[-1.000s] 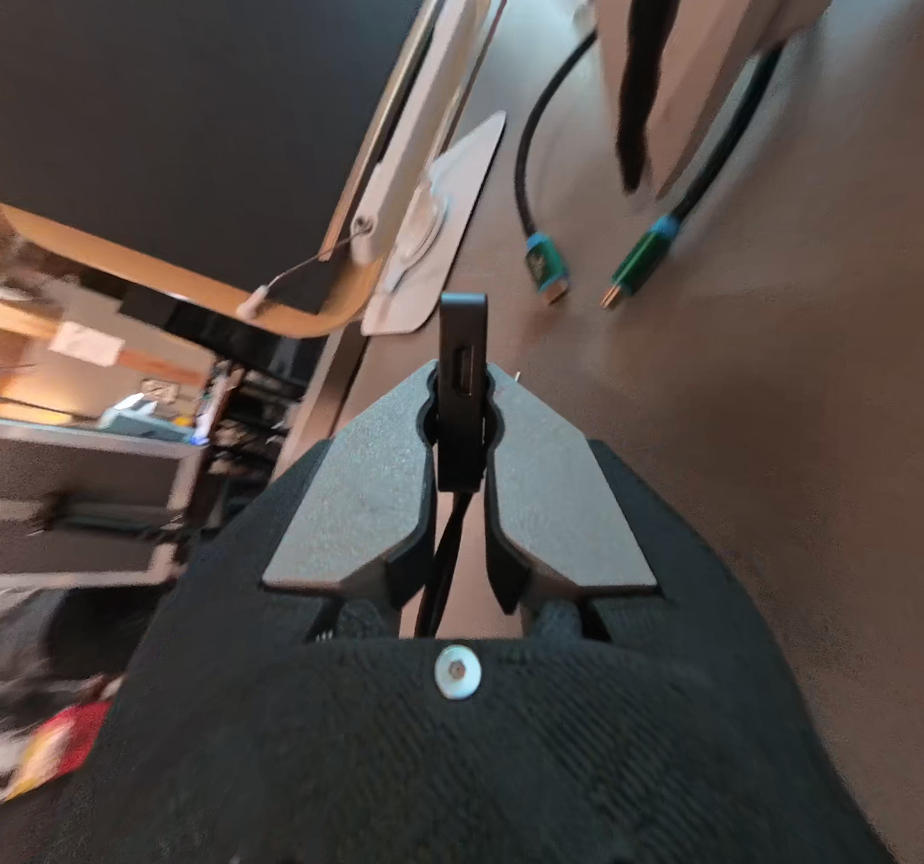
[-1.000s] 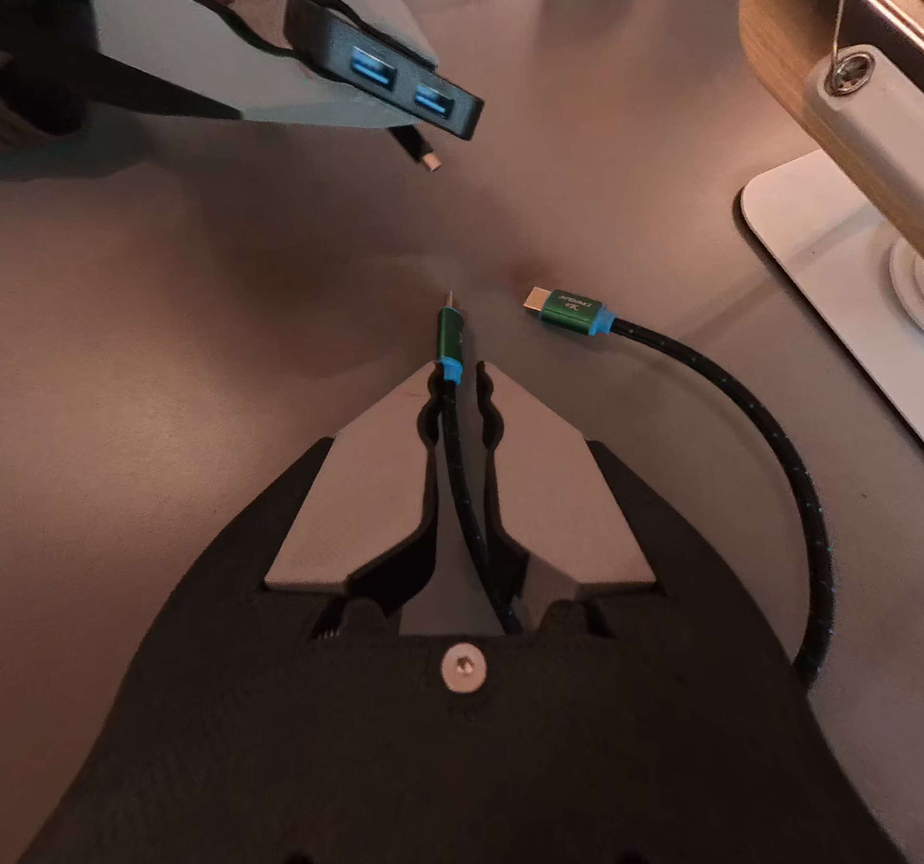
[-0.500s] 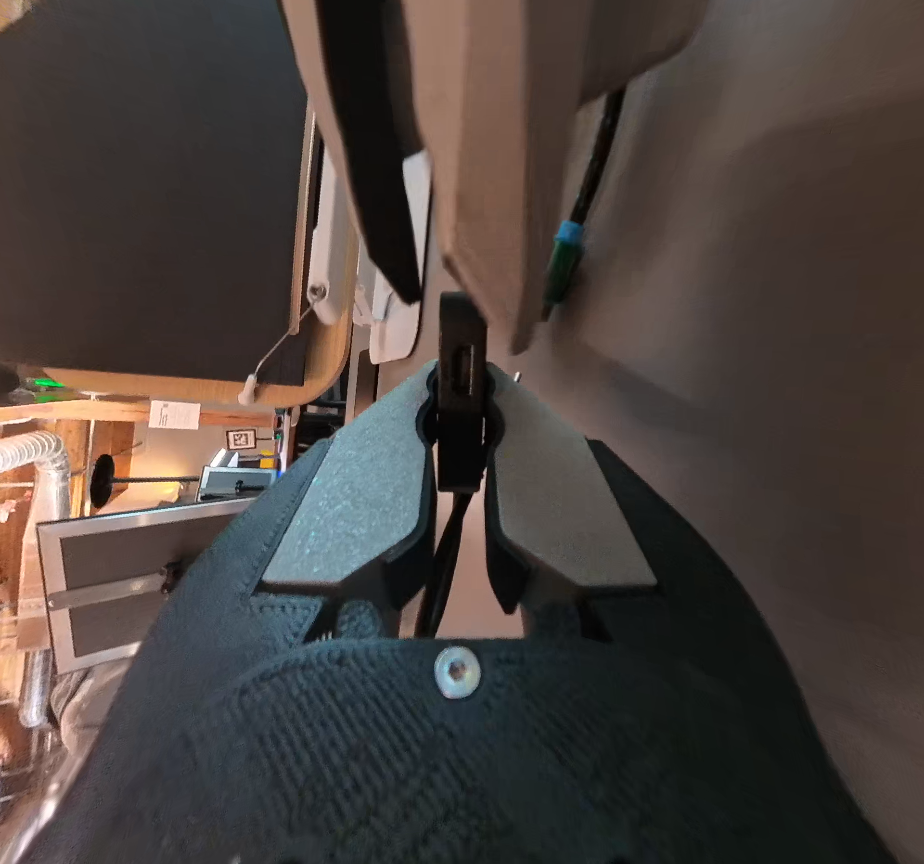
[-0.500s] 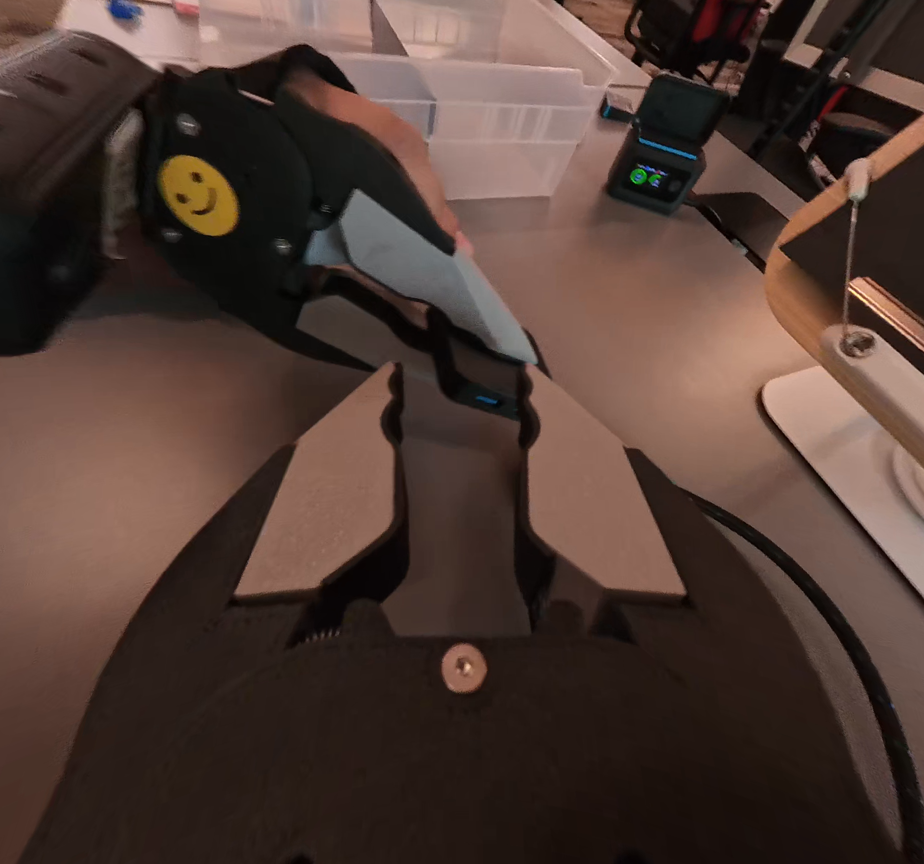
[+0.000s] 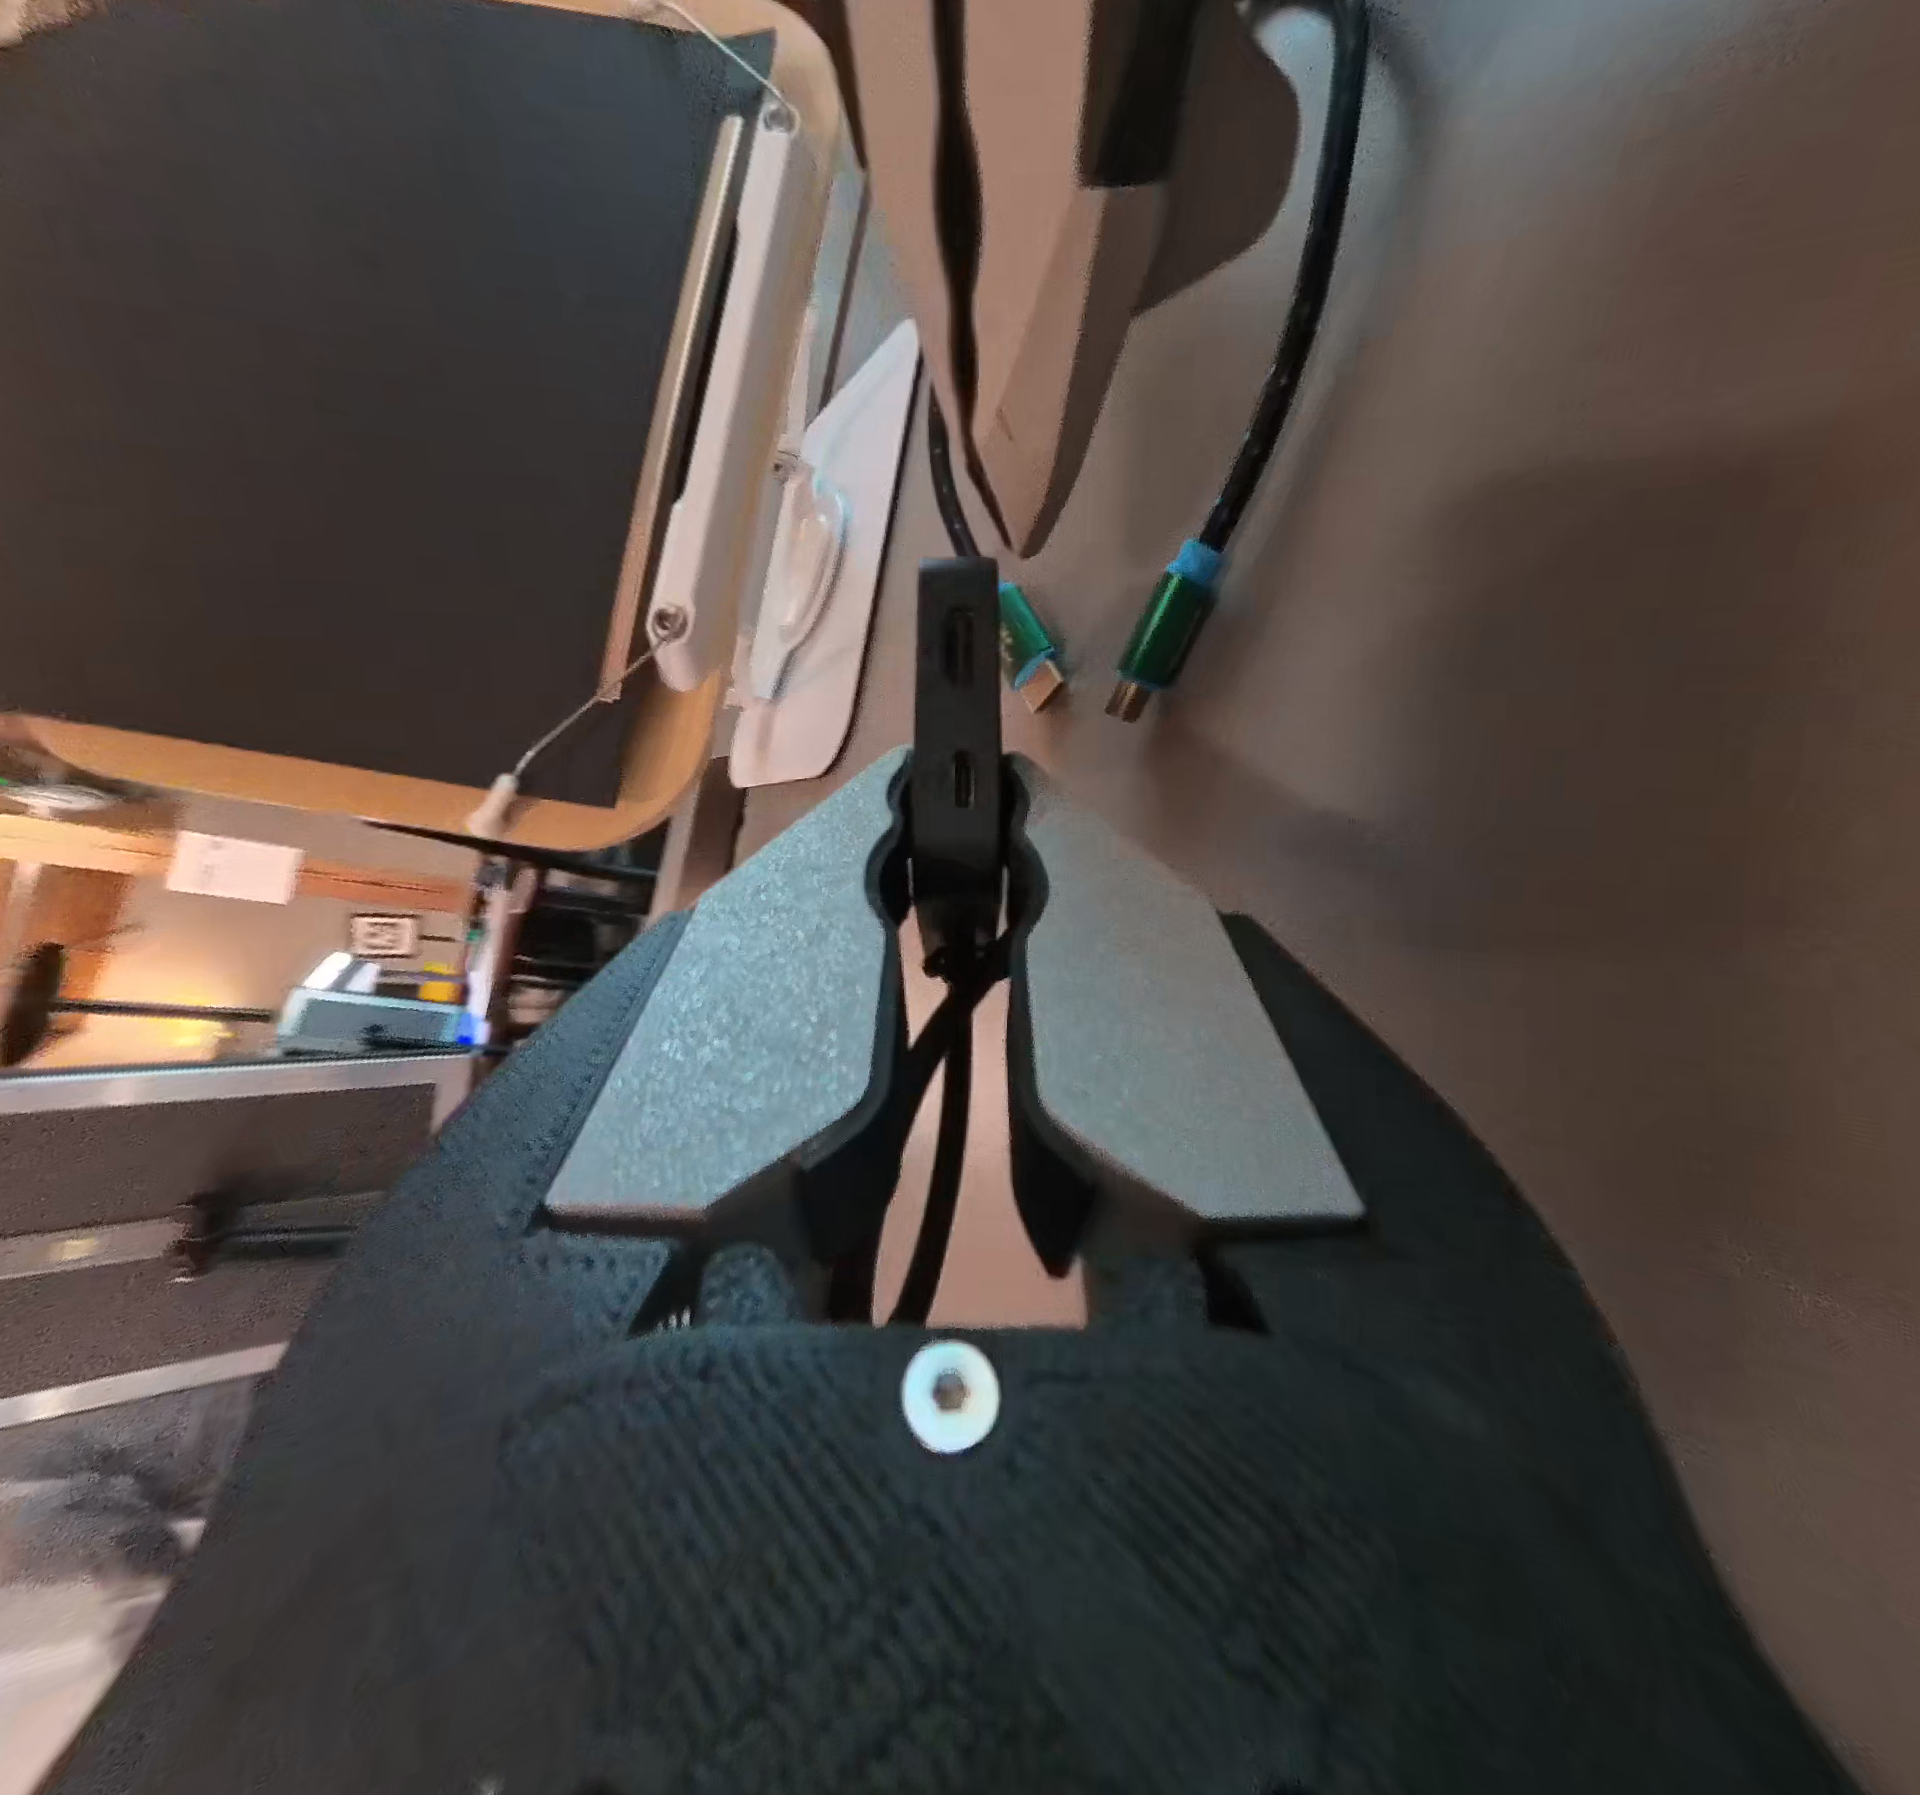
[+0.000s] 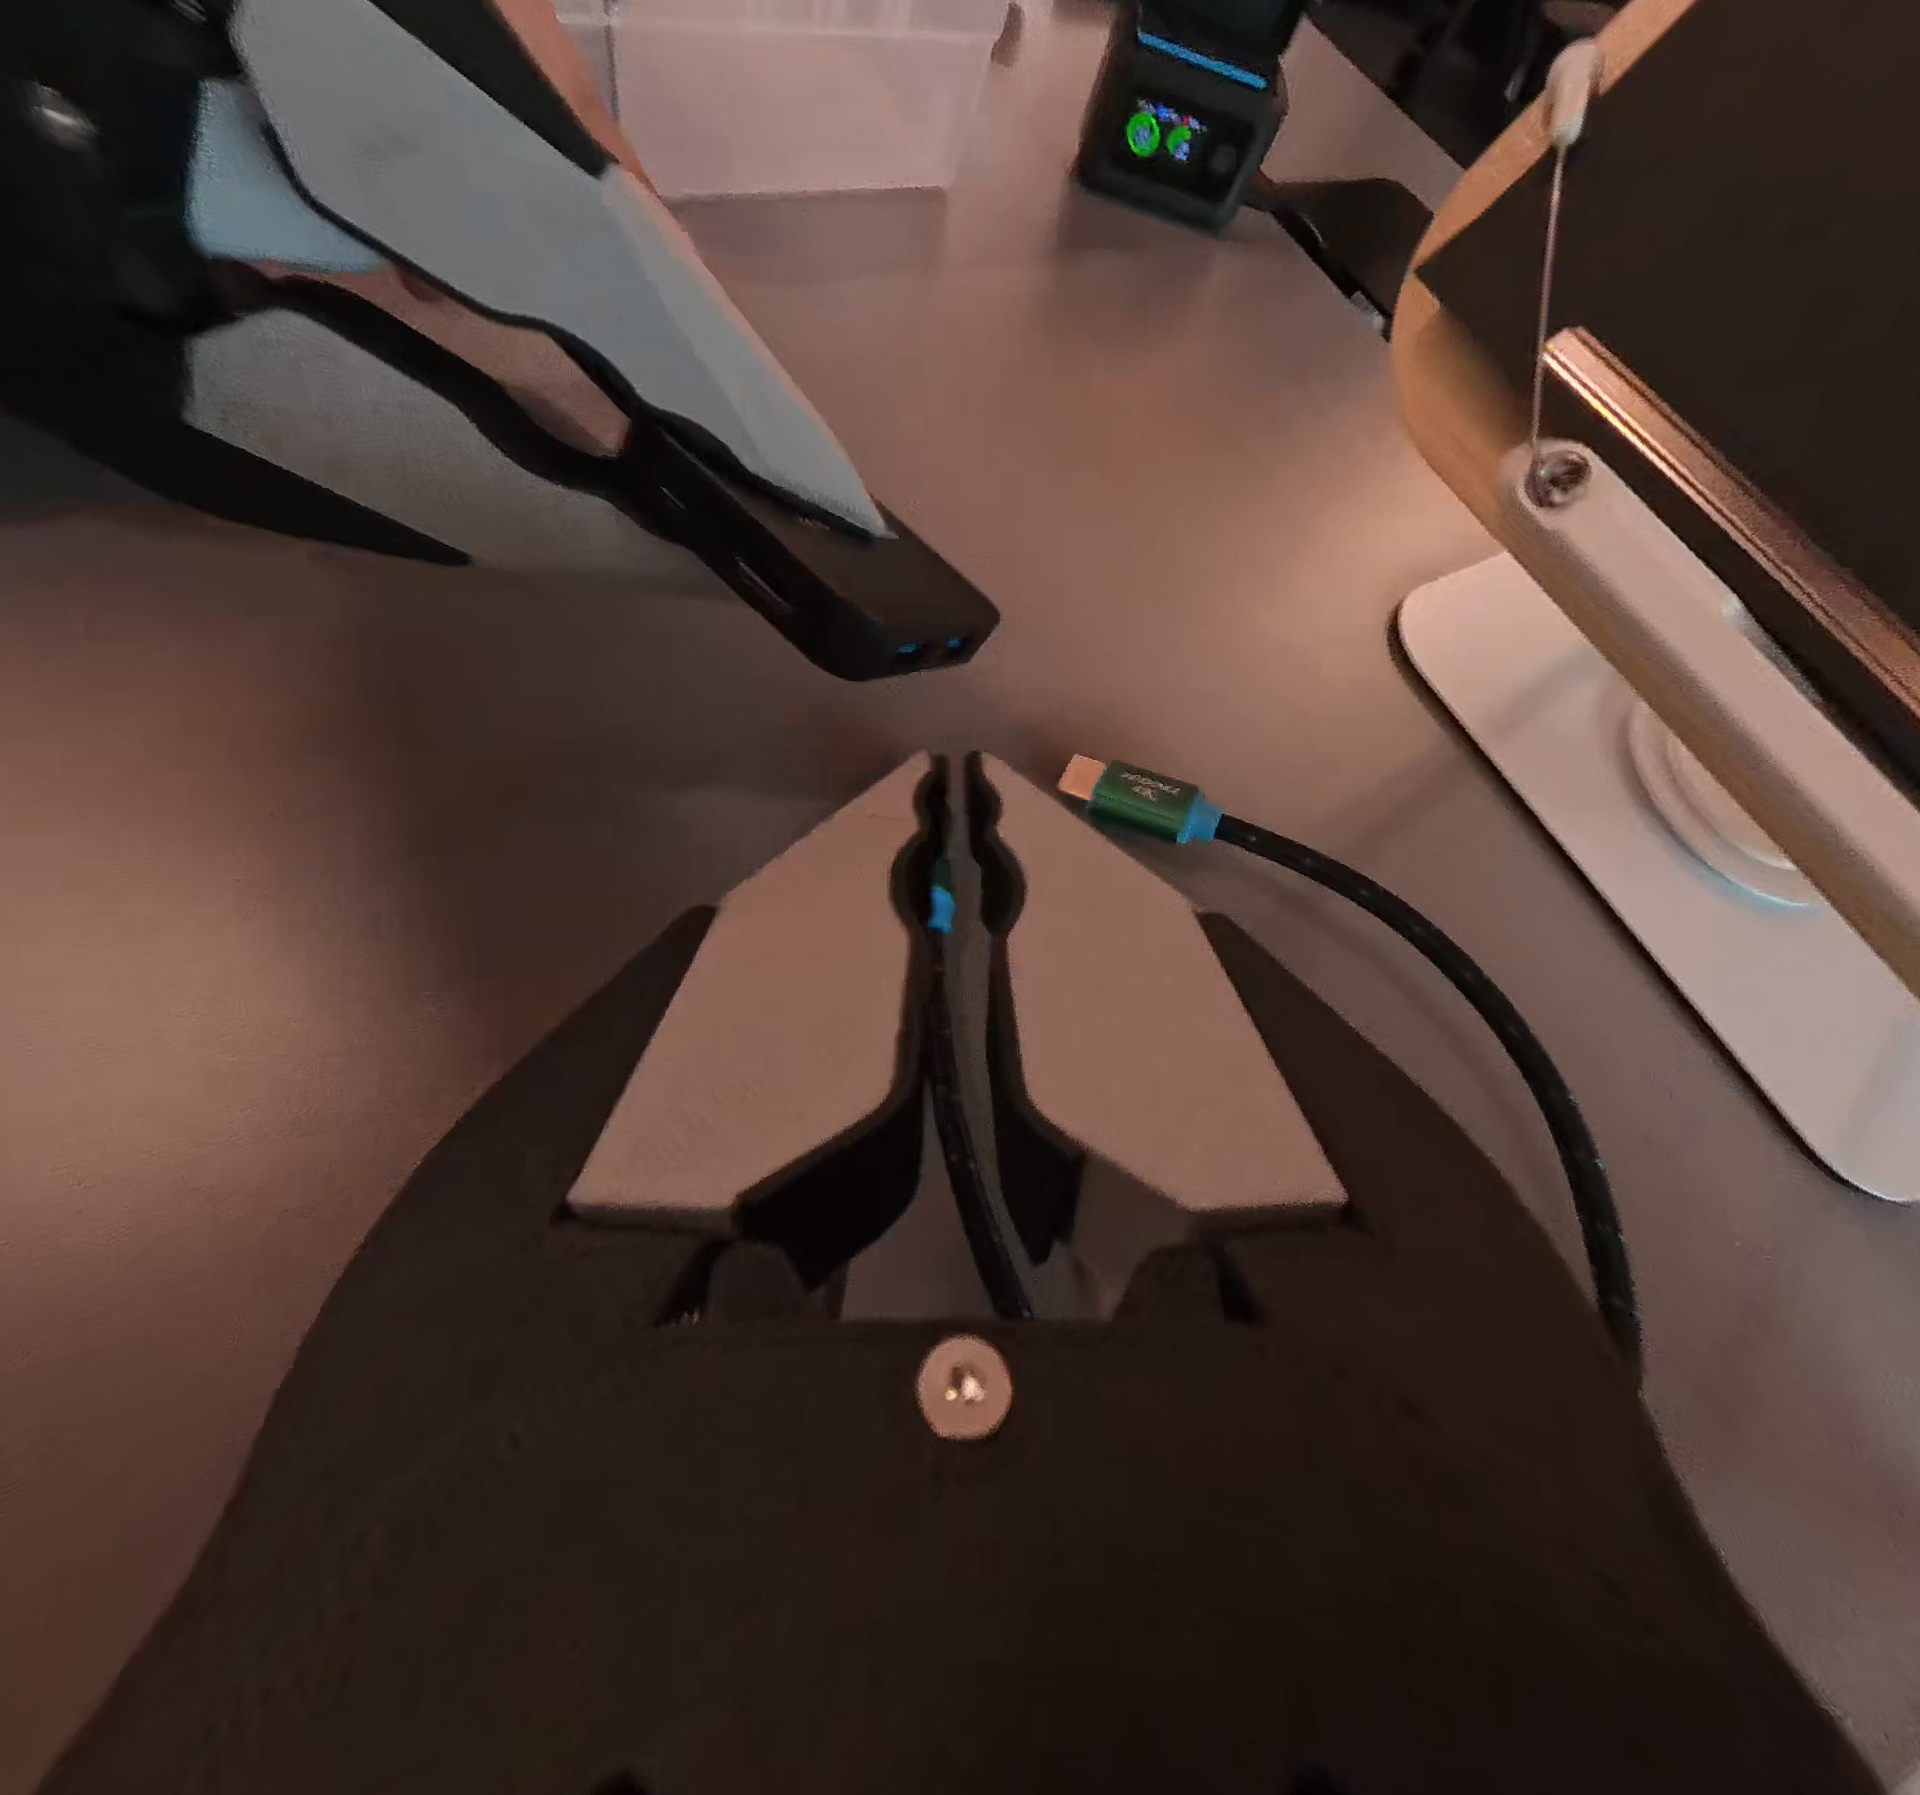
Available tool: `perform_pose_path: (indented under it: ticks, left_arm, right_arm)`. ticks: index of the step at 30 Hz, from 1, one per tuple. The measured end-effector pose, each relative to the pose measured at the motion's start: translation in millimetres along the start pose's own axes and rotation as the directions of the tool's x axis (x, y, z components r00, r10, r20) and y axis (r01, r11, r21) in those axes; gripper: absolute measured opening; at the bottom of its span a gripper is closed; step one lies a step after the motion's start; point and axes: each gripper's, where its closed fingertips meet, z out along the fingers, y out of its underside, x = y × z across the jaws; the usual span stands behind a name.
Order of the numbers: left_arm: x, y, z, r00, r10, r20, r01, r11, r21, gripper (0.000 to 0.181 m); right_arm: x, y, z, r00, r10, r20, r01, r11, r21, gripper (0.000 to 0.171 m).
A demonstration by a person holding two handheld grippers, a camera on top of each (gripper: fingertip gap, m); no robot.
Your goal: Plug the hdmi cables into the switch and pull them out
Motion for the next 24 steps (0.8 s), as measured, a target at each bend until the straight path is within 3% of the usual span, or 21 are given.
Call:
perform_pose_path:
  ticks: [3, 5, 8, 10, 14, 16, 19, 20, 24]
  left_arm:
    - [1, 4, 1, 1.000, -0.010, -0.011, 0.010, 1.000, -0.023, 0.012]
    - [9, 5, 3, 0.999, 0.009, -0.045, -0.011, 0.999, -0.034, 0.012]
    - [22, -11, 0, 0.994, 0.018, -0.108, -0.012, 0.999, 0.053, 0.012]
    - [24, -20, -3, 0.991, -0.017, -0.130, 0.028, 0.996, 0.087, 0.012]
    - [23, -21, -5, 0.987, -0.067, -0.147, 0.082, 0.992, 0.099, 0.013]
    - [12, -21, -4, 0.992, -0.093, -0.085, 0.101, 0.990, 0.100, 0.019]
    - [-21, -18, -12, 0.978, -0.178, 0.112, 0.161, 0.977, 0.141, 0.040]
    - [-25, -19, -16, 0.971, -0.203, 0.125, 0.182, 0.970, 0.159, 0.036]
    - [-21, -22, -13, 0.954, -0.284, 0.094, 0.272, 0.954, 0.129, 0.052]
  right_arm:
    - [-13, -17, -9, 0.996, 0.001, 0.087, -0.010, 0.995, 0.097, 0.040]
    - [-20, -27, -14, 0.994, -0.072, 0.085, 0.059, 0.987, 0.146, 0.049]
    - [-27, -26, -12, 0.979, -0.205, 0.022, 0.201, 0.971, 0.131, 0.045]
    - [-37, -17, -6, 0.960, -0.276, 0.034, 0.273, 0.959, 0.077, 0.027]
    - [-36, -10, -1, 0.950, -0.311, 0.007, 0.311, 0.950, 0.011, 0.020]
    - [-27, -13, -2, 0.967, -0.255, -0.020, 0.255, 0.967, 0.002, 0.019]
    - [-1, -11, -7, 0.992, -0.095, -0.079, 0.096, 0.995, 0.004, 0.013]
    - [10, -11, -9, 0.995, 0.000, -0.099, 0.003, 1.000, 0.029, 0.011]
    - [27, -16, -18, 0.918, 0.388, 0.079, -0.396, 0.906, 0.148, 0.010]
